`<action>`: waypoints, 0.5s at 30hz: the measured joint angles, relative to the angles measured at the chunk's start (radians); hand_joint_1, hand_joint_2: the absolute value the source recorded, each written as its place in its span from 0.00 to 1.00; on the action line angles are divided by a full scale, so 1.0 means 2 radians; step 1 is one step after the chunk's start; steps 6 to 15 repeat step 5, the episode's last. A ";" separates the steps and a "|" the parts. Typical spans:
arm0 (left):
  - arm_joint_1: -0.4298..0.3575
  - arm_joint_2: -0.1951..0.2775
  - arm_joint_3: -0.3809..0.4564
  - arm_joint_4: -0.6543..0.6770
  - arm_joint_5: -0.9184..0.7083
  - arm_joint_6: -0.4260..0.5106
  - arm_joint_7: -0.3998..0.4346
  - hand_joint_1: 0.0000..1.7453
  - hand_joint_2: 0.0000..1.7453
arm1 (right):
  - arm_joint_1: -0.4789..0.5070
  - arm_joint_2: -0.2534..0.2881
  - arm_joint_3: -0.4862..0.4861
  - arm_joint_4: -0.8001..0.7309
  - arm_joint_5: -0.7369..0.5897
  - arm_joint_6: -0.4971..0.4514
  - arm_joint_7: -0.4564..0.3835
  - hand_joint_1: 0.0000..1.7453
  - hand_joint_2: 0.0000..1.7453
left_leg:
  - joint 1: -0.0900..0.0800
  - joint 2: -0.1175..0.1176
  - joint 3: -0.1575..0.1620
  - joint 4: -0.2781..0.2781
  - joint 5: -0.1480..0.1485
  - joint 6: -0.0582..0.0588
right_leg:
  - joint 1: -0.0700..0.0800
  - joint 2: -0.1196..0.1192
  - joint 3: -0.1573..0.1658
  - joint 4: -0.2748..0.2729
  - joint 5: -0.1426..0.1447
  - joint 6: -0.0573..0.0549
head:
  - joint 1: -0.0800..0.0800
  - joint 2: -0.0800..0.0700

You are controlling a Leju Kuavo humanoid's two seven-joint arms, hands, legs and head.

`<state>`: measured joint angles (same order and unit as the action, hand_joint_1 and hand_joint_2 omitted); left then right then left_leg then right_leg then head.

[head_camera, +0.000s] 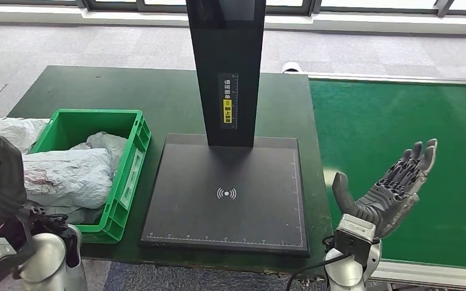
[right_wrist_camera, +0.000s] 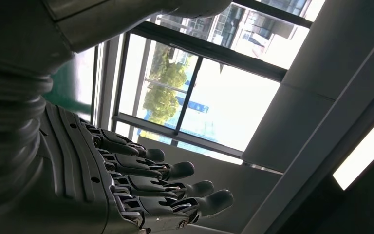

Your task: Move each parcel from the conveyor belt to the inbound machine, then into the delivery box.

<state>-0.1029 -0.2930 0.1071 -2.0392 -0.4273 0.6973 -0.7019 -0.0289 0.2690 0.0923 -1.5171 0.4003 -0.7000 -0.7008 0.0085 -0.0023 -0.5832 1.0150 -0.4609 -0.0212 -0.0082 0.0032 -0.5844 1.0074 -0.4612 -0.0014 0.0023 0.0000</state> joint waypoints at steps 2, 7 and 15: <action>0.000 0.000 -0.001 -0.001 0.000 0.000 0.000 0.00 1.00 | 0.000 -0.001 0.000 0.000 0.000 0.000 0.000 0.00 1.00 | 0.000 0.000 0.000 0.000 0.000 0.000 | 0.000 0.000 0.000 0.000 0.000 0.000 | 0.000 0.000; 0.000 0.000 -0.002 -0.001 0.000 0.000 0.000 0.00 1.00 | 0.000 -0.001 0.000 0.000 0.000 0.000 0.000 0.00 1.00 | 0.000 0.000 0.000 0.000 0.000 0.000 | 0.000 0.000 0.000 0.000 0.000 0.000 | 0.000 0.000; 0.000 0.000 -0.002 -0.001 0.000 0.000 0.000 0.00 1.00 | 0.000 -0.001 0.000 0.000 0.000 0.000 0.000 0.00 1.00 | 0.000 0.000 0.000 0.000 0.000 0.000 | 0.000 0.000 0.000 0.000 0.000 0.000 | 0.000 0.000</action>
